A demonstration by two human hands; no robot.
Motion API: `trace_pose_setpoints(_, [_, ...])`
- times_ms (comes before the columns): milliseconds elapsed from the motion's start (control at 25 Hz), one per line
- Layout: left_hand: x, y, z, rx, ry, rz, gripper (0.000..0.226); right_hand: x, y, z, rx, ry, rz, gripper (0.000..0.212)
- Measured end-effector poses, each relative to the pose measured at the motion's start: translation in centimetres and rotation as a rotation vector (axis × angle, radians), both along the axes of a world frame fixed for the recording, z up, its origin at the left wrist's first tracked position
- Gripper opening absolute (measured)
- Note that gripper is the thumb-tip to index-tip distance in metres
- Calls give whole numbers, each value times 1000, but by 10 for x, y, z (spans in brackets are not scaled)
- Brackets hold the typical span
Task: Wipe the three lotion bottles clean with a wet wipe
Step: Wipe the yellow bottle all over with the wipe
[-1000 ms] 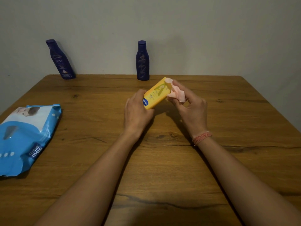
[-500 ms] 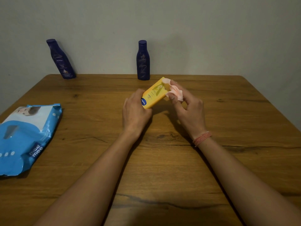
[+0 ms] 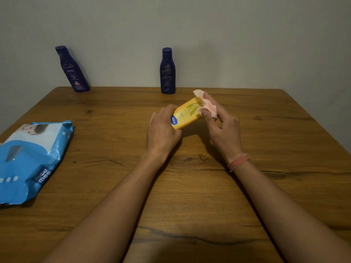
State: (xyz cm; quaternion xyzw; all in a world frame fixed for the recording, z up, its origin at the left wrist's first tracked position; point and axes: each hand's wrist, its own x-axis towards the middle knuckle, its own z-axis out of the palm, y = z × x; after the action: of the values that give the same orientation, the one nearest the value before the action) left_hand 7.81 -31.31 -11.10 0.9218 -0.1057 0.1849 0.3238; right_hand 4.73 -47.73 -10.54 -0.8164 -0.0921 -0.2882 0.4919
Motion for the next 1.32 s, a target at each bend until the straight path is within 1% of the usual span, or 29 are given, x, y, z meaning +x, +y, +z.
trace_pose_setpoints(80, [-1,-3,-1,27,-4,-15,45,0,-1,1,10,18,7,46])
trace_pose_setpoints(240, [4,8,-1,-128,83,80,49,-1,7,0,-35,-24,48,45])
trace_pose_setpoints(320, [3,6,0,-116,81,63,48,-1,6,-1,-36,-23,44,45])
trace_pose_setpoints(400, [-2,-2,1,-67,65,-19,47,-1,3,0,38,24,43,45])
trace_pose_setpoints(520, [-8,-11,3,-7,76,-121,49,0,-1,3,239,102,92,42])
trace_pose_setpoints(600, [-9,-11,6,-44,130,-162,53,1,1,5,303,118,117,43])
trace_pose_setpoints(720, [-13,-12,16,-107,219,-249,66,1,9,8,417,95,141,42])
trace_pose_setpoints(760, [-13,-13,18,-128,242,-286,66,0,11,7,451,76,126,43])
trace_pose_setpoints(840, [-16,-13,22,-197,299,-362,60,-2,15,5,478,58,79,44])
trace_pose_setpoints(920, [-22,-14,25,-400,410,-486,57,-4,21,3,425,47,55,42])
trace_pose_setpoints(960, [-25,-15,25,-512,476,-547,56,-6,24,2,360,26,60,40])
trace_pose_setpoints(1040, [-31,-18,27,-669,530,-604,51,-8,30,1,130,-54,74,45])
trace_pose_setpoints(1120, [-28,-21,25,-928,570,-600,63,-7,35,-3,-147,-143,104,46])
trace_pose_setpoints(1160, [-25,-20,25,-1060,613,-586,70,-6,36,-4,-241,-158,114,45])
trace_pose_setpoints(1200, [-22,-19,25,-1155,651,-588,73,-5,36,-5,-289,-143,114,45])
trace_pose_setpoints(1240, [-20,-18,23,-1197,673,-587,72,-4,35,-5,-291,-106,102,45])
trace_pose_setpoints(1320, [-17,-20,19,-1191,701,-596,68,-1,29,-6,-213,-14,55,46])
